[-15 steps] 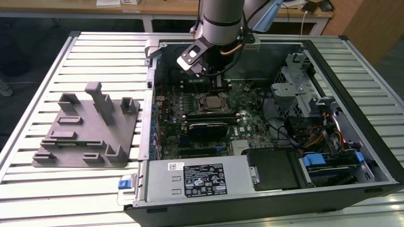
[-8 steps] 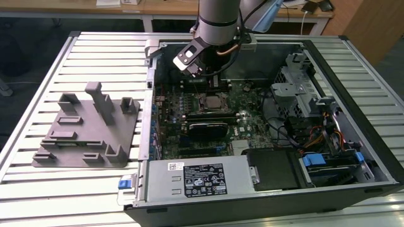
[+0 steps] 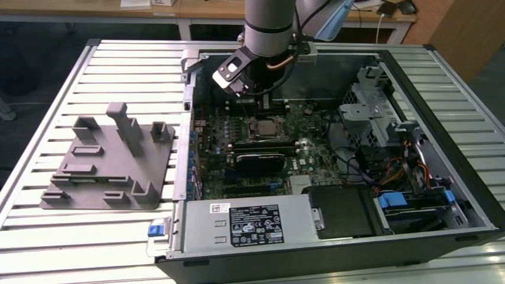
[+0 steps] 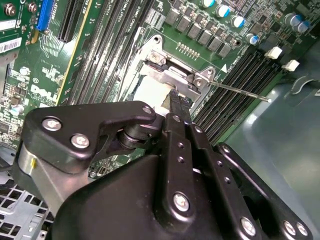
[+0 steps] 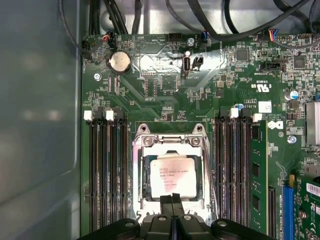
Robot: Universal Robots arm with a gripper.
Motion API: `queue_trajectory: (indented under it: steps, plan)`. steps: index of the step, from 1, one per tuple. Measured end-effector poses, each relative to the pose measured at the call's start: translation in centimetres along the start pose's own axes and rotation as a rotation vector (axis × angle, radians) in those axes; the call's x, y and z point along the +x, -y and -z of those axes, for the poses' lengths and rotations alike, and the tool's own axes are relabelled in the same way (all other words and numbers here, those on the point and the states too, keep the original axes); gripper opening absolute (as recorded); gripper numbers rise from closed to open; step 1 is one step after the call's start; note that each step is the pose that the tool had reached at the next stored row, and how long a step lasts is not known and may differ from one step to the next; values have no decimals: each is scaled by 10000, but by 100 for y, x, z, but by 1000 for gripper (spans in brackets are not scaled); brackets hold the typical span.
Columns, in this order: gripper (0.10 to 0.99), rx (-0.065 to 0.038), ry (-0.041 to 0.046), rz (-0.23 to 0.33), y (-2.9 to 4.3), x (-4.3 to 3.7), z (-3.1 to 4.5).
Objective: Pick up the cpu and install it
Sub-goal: 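Close the cpu cover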
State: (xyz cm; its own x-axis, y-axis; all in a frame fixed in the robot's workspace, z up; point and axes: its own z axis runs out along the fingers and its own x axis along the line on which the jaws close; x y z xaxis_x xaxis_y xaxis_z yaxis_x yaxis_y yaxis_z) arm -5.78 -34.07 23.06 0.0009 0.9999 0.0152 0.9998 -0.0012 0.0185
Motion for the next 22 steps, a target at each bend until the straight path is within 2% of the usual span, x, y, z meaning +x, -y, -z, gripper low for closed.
queue_trajectory:
  steps: [5,22]
  plan:
    - [106,4,-4,226,2,0,0]
    - [106,49,-50,3272,2,0,-1]
